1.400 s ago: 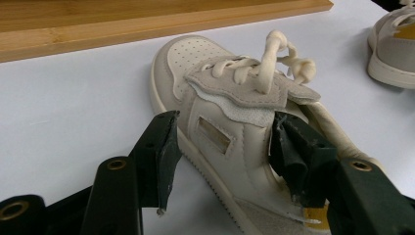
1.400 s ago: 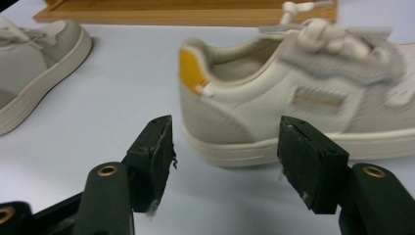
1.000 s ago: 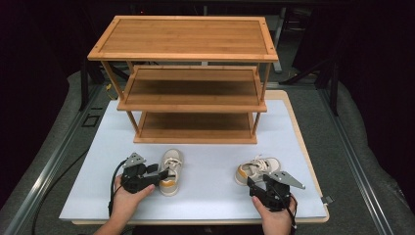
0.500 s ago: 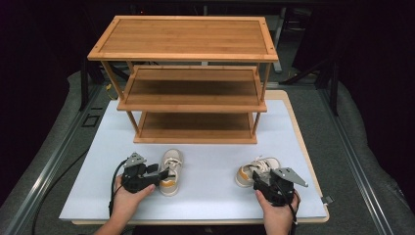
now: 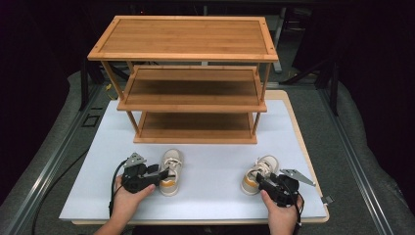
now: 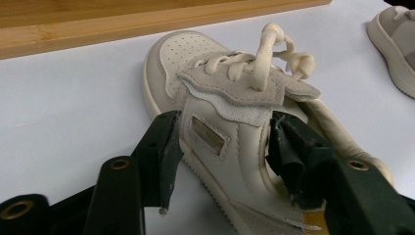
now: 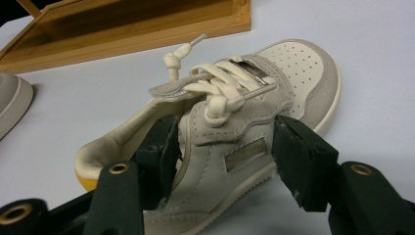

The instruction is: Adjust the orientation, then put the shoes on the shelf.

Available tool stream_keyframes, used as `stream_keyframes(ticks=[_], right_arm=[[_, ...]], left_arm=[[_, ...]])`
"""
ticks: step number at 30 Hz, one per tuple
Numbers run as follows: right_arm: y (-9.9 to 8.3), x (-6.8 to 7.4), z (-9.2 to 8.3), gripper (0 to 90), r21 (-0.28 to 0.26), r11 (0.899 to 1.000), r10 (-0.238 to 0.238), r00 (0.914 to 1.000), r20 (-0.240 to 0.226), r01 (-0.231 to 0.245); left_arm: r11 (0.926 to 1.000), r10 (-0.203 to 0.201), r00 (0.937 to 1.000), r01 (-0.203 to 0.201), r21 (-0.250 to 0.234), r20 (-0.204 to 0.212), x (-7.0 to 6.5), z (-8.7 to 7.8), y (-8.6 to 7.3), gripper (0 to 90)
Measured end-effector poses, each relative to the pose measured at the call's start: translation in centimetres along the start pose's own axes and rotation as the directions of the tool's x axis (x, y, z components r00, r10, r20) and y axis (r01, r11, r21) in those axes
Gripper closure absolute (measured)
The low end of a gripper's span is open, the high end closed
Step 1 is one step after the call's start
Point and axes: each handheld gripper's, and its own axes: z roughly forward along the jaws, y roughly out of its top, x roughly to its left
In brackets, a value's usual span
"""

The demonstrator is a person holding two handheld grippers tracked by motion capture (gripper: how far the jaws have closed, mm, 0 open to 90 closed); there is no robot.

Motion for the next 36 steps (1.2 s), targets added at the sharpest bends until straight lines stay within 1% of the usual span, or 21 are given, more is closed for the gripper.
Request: stream_keyframes(ticks=[3,7,8,9,12,13,16,17,19,21,23,24,26,27,28,29,31,32,33,35,36], right_arm=[[0.1,-0.1,-0.1,52.7,-0.004,1.0,0.016,0.9996,-0.023,-0.016],[0.3,0.2,0.3,53.5,0.003,1.0,0.012,0.9987,-0.05,-0.012],[0.4,0.3,0.3,53.6,0.018,1.0,0.01,0.9983,-0.057,-0.009],[0.4,0.5,0.6,53.7,0.004,1.0,0.015,0.9979,-0.063,-0.015],[0.5,1.2,1.0,53.9,0.014,1.0,0.002,0.995,-0.1,0.0],[0.6,1.4,1.3,53.9,0.017,1.0,0.0,0.9921,-0.125,0.002],[0.8,2.7,2.2,54.0,0.044,0.999,-0.022,0.9807,-0.194,0.032],[0.8,3.1,2.4,54.1,0.049,0.998,-0.03,0.9777,-0.208,0.041],[0.9,4.3,3.0,54.1,0.062,0.994,-0.07,0.9684,-0.239,0.088],[0.9,5.5,3.6,54.1,0.065,0.99,-0.107,0.9571,-0.269,0.129],[1.1,6.8,4.4,54.1,0.078,0.982,-0.143,0.9424,-0.302,0.174],[1.1,7.3,4.8,54.1,0.075,0.979,-0.155,0.9342,-0.322,0.188],[1.1,8.1,5.3,54.1,0.077,0.974,-0.175,0.9243,-0.339,0.213],[1.1,8.6,5.6,54.1,0.078,0.971,-0.185,0.9142,-0.361,0.227],[1.1,8.9,5.8,54.1,0.084,0.968,-0.189,0.9076,-0.375,0.236],[1.2,9.2,5.9,54.1,0.089,0.967,-0.191,0.9071,-0.375,0.24],[1.2,9.7,6.2,54.2,0.086,0.964,-0.201,0.8987,-0.39,0.253],[1.2,9.9,6.3,54.2,0.093,0.961,-0.205,0.8978,-0.39,0.26],[1.2,10.0,6.3,54.2,0.09,0.959,-0.214,0.892,-0.398,0.27],[1.3,10.2,6.4,54.1,0.09,0.96,-0.211,0.8938,-0.396,0.267],[1.3,10.2,6.5,54.1,0.092,0.96,-0.208,0.8923,-0.401,0.265]], left_arm=[[1.0,-0.003,1.0,0.003,0.003,0.005,-0.1,0.0,0.0,50.6],[1.0,-0.008,1.0,0.008,0.001,0.005,0.0,0.0,0.0,53.7],[0.9998,-0.019,0.9998,0.019,-0.001,0.007,0.0,0.0,0.0,54.5],[0.9996,-0.027,0.9996,0.027,-0.006,0.009,0.1,0.0,0.0,54.9],[0.9987,-0.049,0.9987,0.049,-0.013,0.015,0.1,0.0,-0.1,55.5],[0.9983,-0.056,0.9983,0.056,-0.014,0.016,0.1,0.0,-0.1,55.6],[0.9977,-0.066,0.9977,0.066,-0.018,0.016,-0.1,-0.1,-0.3,55.7],[0.9965,-0.08,0.9967,0.08,-0.025,0.018,-0.1,-0.2,-0.5,56.0],[0.9947,-0.097,0.995,0.098,-0.032,0.026,-0.1,-0.4,-0.7,56.3],[0.9939,-0.103,0.9943,0.104,-0.037,0.025,-0.2,-0.4,-0.7,56.9],[0.9938,-0.103,0.9944,0.104,-0.04,0.023,-0.2,-0.4,-0.7,56.9],[0.9941,-0.101,0.9947,0.102,-0.038,0.021,-0.3,-0.4,-0.7,57.0],[0.9939,-0.102,0.9946,0.103,-0.04,0.019,-0.3,-0.5,-0.8,57.4],[0.9937,-0.104,0.9944,0.104,-0.041,0.019,-0.3,-0.5,-0.8,57.6],[0.9933,-0.107,0.9941,0.108,-0.041,0.017,-0.4,-0.5,-0.8,57.8],[0.9934,-0.105,0.9943,0.106,-0.044,0.015,-0.4,-0.5,-0.8,58.0],[0.9918,-0.119,0.9927,0.12,-0.044,0.02,-0.5,-0.4,-0.7,58.2],[0.9916,-0.12,0.9925,0.121,-0.046,0.022,-0.5,-0.4,-0.7,58.3],[0.9914,-0.121,0.9924,0.122,-0.047,0.023,-0.6,-0.4,-0.6,58.4],[0.9916,-0.12,0.9926,0.12,-0.047,0.022,-0.7,-0.4,-0.5,58.5],[0.991,-0.123,0.9921,0.124,-0.05,0.025,-0.8,-0.3,-0.4,58.5]])
